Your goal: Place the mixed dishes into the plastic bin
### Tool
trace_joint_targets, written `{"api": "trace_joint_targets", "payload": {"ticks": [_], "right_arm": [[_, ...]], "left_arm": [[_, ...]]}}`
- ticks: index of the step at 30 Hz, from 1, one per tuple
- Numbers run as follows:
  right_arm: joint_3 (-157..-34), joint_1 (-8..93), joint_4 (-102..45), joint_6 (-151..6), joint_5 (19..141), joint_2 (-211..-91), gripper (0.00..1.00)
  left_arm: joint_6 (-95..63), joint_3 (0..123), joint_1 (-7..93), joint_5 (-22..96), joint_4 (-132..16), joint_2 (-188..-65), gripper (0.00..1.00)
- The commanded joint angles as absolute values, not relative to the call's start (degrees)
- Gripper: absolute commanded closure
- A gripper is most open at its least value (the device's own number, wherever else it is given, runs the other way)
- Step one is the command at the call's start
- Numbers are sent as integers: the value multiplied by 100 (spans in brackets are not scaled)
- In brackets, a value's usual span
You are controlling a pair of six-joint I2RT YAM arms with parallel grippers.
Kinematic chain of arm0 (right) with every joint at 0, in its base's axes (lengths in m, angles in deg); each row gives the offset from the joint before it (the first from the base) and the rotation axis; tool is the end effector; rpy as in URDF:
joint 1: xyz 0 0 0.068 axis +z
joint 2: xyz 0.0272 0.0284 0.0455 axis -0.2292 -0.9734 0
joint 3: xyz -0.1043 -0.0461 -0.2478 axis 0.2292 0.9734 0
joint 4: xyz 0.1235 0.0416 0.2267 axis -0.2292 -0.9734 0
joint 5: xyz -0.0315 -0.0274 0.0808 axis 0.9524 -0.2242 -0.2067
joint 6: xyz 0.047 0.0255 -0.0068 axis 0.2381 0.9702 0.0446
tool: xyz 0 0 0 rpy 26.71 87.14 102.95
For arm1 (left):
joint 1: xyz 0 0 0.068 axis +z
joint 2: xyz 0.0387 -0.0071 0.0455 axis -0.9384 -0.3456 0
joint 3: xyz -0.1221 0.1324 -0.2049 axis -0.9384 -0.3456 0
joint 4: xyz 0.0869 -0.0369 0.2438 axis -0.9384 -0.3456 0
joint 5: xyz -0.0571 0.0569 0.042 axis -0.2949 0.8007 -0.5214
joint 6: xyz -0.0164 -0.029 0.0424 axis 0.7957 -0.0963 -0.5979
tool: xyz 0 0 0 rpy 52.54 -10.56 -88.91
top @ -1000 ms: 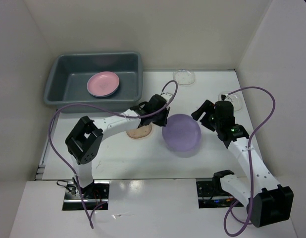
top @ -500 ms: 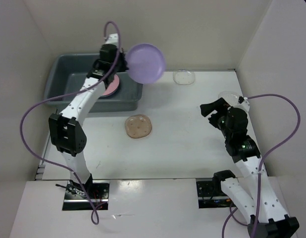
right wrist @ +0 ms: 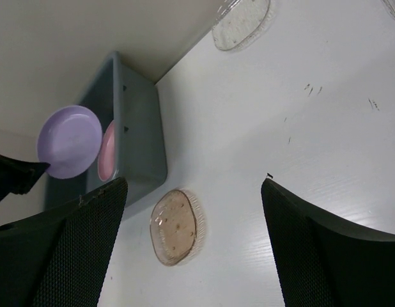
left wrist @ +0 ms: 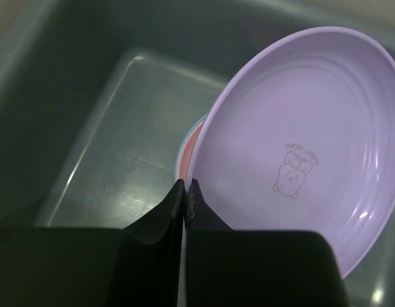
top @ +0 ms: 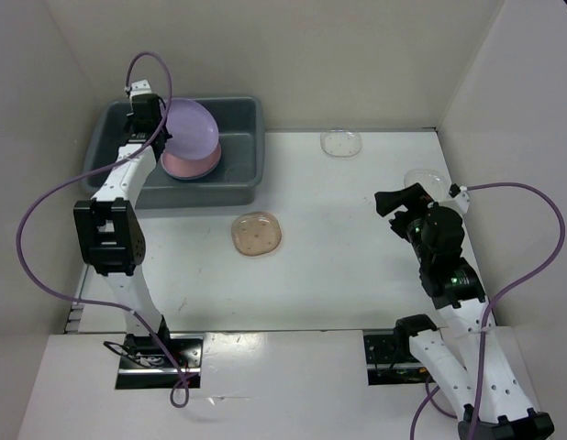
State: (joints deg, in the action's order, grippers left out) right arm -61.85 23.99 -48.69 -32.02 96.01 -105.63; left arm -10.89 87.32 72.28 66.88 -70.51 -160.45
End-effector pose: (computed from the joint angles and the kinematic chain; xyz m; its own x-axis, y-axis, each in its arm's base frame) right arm 0.1468 0.0225 0.3279 -0.1962 0.7027 -0.6839 0.1515 0.7108 0.6869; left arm 0.4586 0.0329 0.3307 -0.2551 -0.2755 -0.9269 -0.4691 0.8734 -0.1305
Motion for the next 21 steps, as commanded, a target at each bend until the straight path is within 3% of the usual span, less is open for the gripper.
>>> {"api": "trace_joint_targets", "payload": {"ticks": [1,6,11,12,15,20,21], "right_arm": [[-6145,2441,-4710,-3127,9688,-10430,10],[-6145,2441,-4832,-3127,9688,-10377,10],[-6145,2388,-4938,-3127,9688,-10271,9],[-6145,2388,-4938,-3127,9688,-10271,9],[-6145,2388,-4938,-3127,9688,-10271,9],[-6145,2388,-4886,-3127,9627,-10385,9],[-6145,2388,-4825,-3180,9574,-10446,9]], "left_arm": [[-1383,8699,7242,7012,-6706,-16341,100],[-1234,8699,7303,6933,-6811,-16763,100],[-1066,8892,7303,6854,-6900,-17027,86],[-971,8945,7303,6854,-6952,-17079,73],[-970,9068,7303,6854,-6952,-17080,56],[-1040,9314,7303,6749,-7058,-16520,1],[-1040,9375,7303,6618,-7058,-16326,1]]}}
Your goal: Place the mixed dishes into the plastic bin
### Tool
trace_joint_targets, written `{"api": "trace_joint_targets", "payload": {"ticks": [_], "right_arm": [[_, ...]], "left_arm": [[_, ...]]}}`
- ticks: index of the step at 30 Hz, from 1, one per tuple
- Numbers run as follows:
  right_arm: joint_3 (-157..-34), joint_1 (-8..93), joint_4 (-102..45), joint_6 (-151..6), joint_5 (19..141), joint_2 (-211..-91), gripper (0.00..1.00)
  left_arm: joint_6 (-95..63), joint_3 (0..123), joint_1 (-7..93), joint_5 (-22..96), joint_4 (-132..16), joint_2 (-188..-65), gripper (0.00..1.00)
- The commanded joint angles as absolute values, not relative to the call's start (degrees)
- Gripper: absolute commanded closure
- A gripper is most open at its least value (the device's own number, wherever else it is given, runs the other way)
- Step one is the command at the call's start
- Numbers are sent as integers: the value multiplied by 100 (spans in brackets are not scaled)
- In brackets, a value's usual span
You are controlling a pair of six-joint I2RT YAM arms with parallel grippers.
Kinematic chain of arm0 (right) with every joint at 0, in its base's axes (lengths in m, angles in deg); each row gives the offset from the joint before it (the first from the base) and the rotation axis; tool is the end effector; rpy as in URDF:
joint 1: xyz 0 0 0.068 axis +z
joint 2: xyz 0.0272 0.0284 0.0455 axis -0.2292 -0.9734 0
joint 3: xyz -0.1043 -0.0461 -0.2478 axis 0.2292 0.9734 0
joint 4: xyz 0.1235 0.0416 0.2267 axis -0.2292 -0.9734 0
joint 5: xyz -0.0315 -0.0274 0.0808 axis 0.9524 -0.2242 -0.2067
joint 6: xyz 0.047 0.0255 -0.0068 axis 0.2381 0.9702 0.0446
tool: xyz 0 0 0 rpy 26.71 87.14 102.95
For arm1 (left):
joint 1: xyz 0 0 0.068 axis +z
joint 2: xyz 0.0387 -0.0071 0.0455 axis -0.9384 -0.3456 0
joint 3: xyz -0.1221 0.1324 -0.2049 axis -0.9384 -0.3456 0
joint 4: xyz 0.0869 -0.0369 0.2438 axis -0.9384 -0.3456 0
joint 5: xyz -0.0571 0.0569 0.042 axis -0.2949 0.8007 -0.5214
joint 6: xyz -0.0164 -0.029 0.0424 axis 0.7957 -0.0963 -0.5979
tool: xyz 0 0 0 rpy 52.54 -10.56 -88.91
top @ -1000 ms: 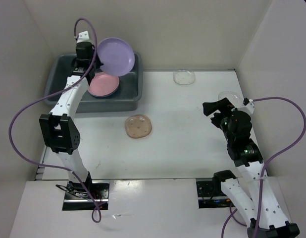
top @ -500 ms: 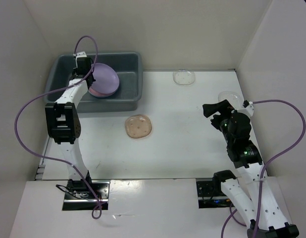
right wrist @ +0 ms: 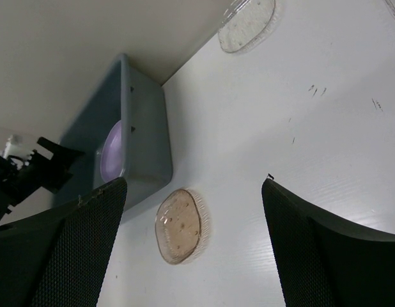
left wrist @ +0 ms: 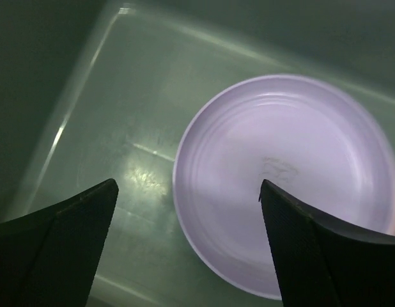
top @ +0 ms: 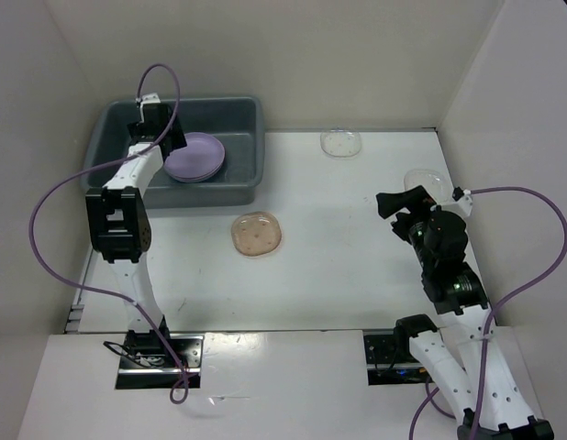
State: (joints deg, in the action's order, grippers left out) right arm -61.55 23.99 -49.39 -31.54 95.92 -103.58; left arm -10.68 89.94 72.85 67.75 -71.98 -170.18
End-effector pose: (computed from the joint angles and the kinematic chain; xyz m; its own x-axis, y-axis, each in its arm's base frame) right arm 0.1393 0.0211 0.3293 -0.1839 0.7109 -0.6788 0.1396 0.7025 0.6979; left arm 0.4908 0.0397 0.2667 -0.3822 -0.2866 -0.8785 -0.5051 0.8609 -0.0611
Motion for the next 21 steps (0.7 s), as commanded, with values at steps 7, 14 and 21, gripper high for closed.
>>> {"api": "trace_joint_targets", "payload": {"ticks": [7,14,21], "right_arm": [[-6092,2388,-4420,-3364,9460,-10956,9],[-6303,2336,-4331,-3768,9565,-11185,9],[-6303,2336,-4384,-3822,9617,-11185,9]], "left_arm": [[-451,8569,6937,4298,-7198,-14392,1],[453,6249,5582,4586,-7400,-12371,32],[1894,4063,5150,5008,-8217,-10972,33]]}}
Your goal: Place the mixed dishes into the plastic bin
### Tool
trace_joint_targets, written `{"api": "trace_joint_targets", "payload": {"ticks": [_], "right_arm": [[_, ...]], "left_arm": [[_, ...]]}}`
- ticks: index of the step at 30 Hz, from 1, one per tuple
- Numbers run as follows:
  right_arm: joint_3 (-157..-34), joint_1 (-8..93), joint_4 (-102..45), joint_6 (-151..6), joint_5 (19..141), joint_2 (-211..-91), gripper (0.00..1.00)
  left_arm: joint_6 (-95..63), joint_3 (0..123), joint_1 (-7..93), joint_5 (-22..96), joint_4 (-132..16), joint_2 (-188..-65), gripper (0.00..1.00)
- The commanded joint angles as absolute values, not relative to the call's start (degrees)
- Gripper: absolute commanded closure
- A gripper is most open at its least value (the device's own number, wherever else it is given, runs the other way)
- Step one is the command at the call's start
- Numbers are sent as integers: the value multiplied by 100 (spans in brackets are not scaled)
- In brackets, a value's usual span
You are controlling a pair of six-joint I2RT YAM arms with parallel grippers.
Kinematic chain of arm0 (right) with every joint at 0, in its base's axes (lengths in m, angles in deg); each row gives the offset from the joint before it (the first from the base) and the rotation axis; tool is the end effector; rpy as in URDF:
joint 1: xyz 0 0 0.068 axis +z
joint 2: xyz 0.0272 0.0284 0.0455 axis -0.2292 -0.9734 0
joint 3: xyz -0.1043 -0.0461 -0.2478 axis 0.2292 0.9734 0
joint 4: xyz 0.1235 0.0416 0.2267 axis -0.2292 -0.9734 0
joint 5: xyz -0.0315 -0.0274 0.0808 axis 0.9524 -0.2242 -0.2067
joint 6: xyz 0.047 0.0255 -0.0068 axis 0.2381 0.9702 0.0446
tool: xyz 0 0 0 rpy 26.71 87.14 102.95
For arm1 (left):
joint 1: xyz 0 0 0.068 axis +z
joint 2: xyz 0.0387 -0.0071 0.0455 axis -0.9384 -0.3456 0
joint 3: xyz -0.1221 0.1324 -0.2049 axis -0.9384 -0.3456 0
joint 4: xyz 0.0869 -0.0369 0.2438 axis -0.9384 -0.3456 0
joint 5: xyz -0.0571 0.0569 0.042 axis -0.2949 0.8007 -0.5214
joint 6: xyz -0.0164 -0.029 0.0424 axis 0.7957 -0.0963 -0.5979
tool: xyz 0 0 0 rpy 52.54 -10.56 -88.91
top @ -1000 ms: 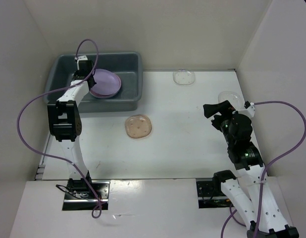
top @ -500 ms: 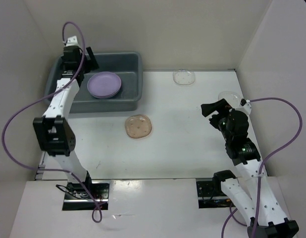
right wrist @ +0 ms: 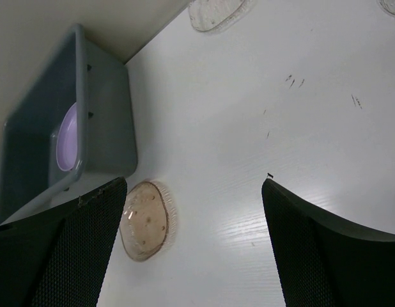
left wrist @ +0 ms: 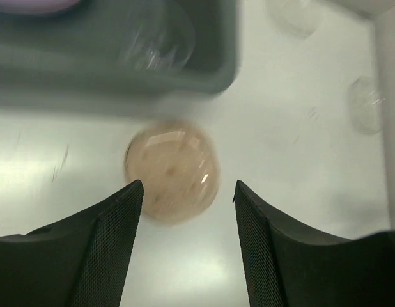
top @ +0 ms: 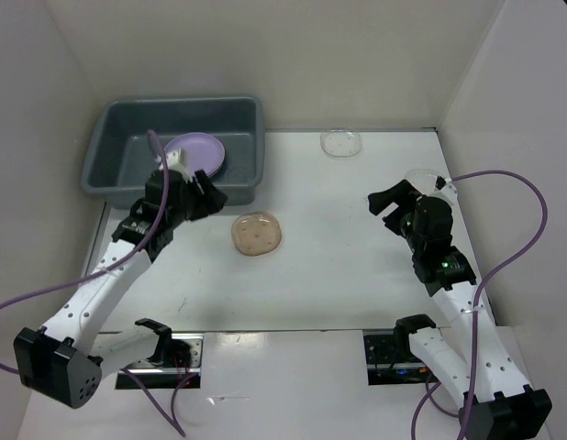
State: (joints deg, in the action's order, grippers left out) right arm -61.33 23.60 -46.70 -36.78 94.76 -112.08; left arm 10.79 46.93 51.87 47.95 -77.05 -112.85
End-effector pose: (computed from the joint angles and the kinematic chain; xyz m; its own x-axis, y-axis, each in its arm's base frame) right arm 0.1713 0.0267 0.3125 -0.2804 0.6308 -0.7235 0.1773 0.7748 0.6068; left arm 0.2352 -0.0745 0.3467 -0.4413 -0.5060 -0.7411 -0.0038 0.8269 -0.5624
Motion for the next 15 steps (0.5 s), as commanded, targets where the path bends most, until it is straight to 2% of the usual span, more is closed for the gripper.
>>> {"api": "trace_joint_targets", "payload": {"ticks": [1,8,15], "right_arm": [[-6303,2336,-4384,-3822,9617,-11185,9],[-6303,2336,-4437,-3927,9617,-11247,9],[-6418,2283,-4604,-3927,9688,-11194,9]], "left_arm": [[1965,3876,5150,5008,-8296,-10919,33],[2317,3155,5027,4727,-7675,-11955,35],[2510,3144,4957,4587,-6795,-12974,36]]}}
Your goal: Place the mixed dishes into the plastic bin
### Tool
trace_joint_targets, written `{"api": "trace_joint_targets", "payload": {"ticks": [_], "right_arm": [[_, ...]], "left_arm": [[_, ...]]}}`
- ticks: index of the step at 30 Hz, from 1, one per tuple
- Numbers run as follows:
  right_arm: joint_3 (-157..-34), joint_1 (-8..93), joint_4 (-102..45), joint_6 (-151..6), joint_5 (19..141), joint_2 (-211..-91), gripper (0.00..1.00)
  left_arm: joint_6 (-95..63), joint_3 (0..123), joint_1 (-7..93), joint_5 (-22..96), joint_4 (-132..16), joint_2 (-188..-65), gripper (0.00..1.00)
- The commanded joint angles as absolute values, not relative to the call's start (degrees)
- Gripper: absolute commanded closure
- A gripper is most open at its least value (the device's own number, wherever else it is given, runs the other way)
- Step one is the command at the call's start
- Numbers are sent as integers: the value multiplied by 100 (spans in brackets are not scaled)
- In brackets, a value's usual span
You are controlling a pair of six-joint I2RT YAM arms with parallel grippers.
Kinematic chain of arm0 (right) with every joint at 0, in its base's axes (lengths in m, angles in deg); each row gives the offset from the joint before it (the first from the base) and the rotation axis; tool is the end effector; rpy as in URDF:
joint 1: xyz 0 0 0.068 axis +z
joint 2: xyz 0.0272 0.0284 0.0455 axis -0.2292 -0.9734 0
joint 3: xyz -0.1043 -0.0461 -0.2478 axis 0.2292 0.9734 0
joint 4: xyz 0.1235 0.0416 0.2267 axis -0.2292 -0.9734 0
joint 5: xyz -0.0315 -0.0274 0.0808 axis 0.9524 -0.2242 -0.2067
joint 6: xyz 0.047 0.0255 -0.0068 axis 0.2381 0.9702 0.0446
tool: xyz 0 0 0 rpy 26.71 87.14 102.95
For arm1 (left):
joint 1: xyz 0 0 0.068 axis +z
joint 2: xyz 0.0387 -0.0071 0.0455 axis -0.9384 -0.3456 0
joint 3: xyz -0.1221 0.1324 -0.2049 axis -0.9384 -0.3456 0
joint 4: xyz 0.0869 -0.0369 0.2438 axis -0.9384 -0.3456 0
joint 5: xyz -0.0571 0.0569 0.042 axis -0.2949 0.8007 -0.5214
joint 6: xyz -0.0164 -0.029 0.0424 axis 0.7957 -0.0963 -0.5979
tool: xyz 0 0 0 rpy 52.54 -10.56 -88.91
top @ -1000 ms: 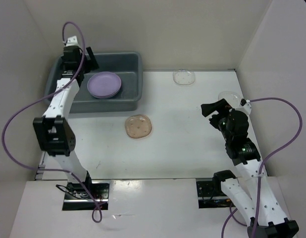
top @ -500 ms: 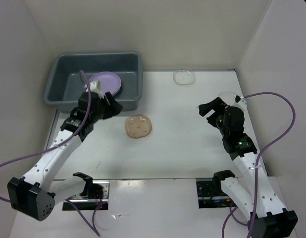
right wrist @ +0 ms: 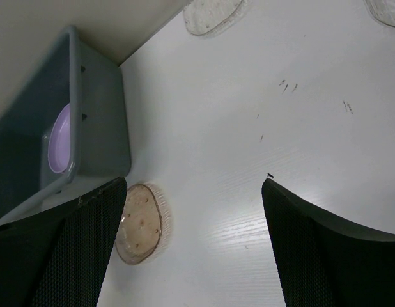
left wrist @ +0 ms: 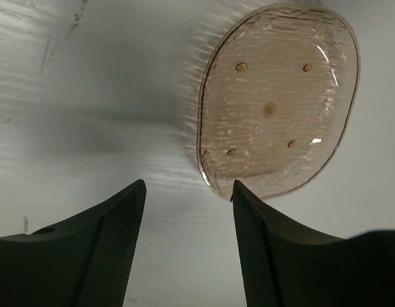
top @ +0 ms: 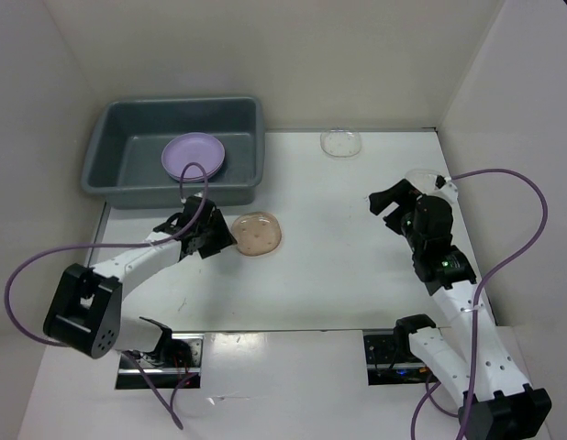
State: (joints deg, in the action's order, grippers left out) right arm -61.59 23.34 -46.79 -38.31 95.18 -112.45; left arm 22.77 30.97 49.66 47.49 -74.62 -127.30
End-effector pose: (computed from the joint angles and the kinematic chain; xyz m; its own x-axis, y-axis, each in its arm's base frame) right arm 0.1725 0.0258 0.3129 -0.2803 0.6109 -0.7405 0.1806 0.7912 0.5843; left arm 0.2485 -0.0898 0.1956 -0.7055 -0.5585 -0.4363 -0.3413 0.8073 -0.4815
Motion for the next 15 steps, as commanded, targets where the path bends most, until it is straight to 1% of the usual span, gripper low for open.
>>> {"api": "trace_joint_targets", "payload": {"ticks": [1,4,7,8,9,11,12,13,14,15], "right_arm": [[-6418,2283,-4665,-3927,9688,-11124,9],[-6470,2283,-4779,-3927,9819,-10966,9],[-6470,2283,-4885,-3927,9872,-10904,9],[-6470,2283,-4885,-3927,9872,-10904,9],[-6522,2283,-4938,-3927,9872,-10852,9],[-6523,2283,-4938,-3927,9872,-10851,9],[-6523,2283,-4938,-3927,9925,-10851,9],[-6523,2283,-4938,-3927,9925,-10851,9],[-6523,2283,-4938,-3927,9925,-10851,9],[-6523,2283,-4886,-3927,9925,-10851,9]], "left_arm": [[2563,3144,4957,4534,-6681,-13210,36],[2695,3144,4957,4463,-6374,-13502,36],[2766,3144,4957,4463,-6215,-13704,41],[2766,3144,4957,4463,-6144,-13757,46],[2766,3144,4957,4463,-6057,-13810,56],[2818,3206,4957,4403,-5978,-13977,63],[2871,3258,4957,4402,-5977,-14030,68],[2871,3259,4957,4402,-5977,-14082,76],[2871,3328,4957,4402,-5977,-14153,78],[2871,3329,4957,4402,-5977,-14153,78]]}}
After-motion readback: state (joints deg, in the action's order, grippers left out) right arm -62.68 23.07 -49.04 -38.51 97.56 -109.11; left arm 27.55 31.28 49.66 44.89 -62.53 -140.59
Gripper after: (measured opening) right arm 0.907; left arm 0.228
